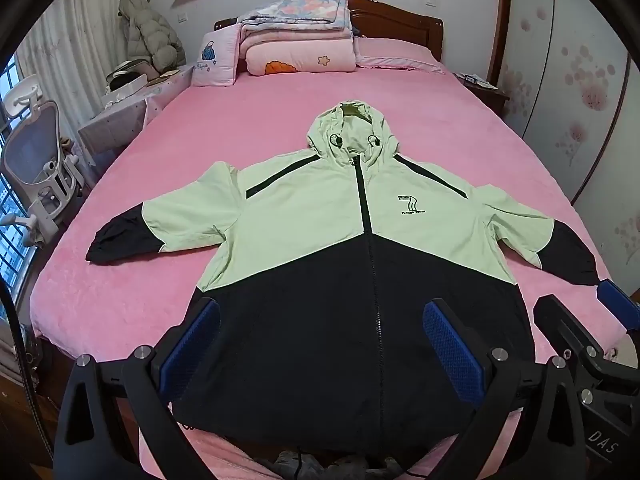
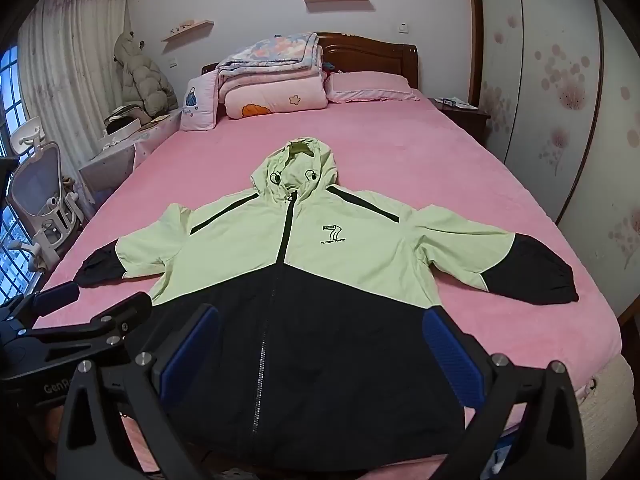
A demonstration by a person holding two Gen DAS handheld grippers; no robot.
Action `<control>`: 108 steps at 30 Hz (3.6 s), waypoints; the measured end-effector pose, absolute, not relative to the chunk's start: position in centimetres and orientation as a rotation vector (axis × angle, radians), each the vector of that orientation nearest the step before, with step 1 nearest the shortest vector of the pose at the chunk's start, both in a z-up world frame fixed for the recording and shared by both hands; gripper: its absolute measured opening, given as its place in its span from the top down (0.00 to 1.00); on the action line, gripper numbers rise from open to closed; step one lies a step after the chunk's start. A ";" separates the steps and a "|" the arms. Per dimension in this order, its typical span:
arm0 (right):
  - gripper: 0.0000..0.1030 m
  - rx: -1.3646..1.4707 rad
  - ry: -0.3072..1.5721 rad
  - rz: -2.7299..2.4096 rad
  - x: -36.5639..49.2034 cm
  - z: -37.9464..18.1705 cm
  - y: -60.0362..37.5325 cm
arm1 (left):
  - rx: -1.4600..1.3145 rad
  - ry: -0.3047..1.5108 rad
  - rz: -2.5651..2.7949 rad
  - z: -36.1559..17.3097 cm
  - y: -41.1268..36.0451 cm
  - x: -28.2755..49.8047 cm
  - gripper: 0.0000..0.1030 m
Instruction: Fold large clothes
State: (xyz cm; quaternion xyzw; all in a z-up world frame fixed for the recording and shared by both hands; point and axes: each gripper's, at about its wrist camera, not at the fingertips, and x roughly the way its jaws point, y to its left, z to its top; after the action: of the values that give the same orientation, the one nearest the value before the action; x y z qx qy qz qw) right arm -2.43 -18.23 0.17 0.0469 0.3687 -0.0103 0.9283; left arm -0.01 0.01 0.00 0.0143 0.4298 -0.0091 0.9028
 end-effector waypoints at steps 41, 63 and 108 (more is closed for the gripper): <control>0.01 0.133 0.757 -0.008 -2.6 -0.1 -18.5 | 0.047 0.881 -0.034 -0.1 -0.6 -0.7 0.03; 0.01 0.136 0.759 -0.010 -3.0 -0.2 -18.0 | 0.064 0.897 -0.032 -0.2 -0.7 -0.5 0.03; 0.01 0.105 0.644 -0.089 -2.1 3.8 -23.7 | 0.041 0.804 -0.162 3.3 -4.7 1.2 0.02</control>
State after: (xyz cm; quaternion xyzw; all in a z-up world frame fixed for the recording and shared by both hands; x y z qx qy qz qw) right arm -2.11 -23.66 3.75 0.0516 0.3161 -0.0439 0.9463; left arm 1.18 -4.71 3.31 0.0200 0.3908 -0.0788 0.9169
